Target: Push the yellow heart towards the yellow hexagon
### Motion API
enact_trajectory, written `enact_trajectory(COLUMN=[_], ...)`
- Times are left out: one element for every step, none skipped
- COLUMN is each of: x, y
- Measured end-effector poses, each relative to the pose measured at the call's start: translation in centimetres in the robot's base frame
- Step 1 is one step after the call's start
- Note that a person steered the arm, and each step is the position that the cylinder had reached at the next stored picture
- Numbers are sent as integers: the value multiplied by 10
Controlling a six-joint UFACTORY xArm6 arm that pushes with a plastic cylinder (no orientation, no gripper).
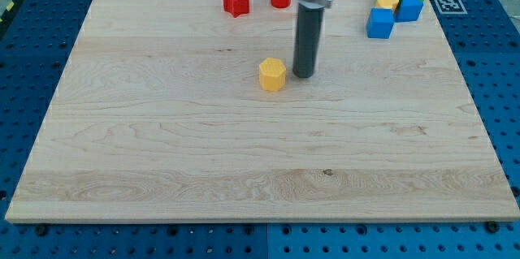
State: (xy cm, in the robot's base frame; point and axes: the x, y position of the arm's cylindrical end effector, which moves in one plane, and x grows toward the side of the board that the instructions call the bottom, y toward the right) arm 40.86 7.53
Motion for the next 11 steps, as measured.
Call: enact_trajectory(x=[0,2,0,-41,-52,-95,-149,-154,-155,-155,-155], y=[60,139,212,265,270,270,266,266,266,262,248])
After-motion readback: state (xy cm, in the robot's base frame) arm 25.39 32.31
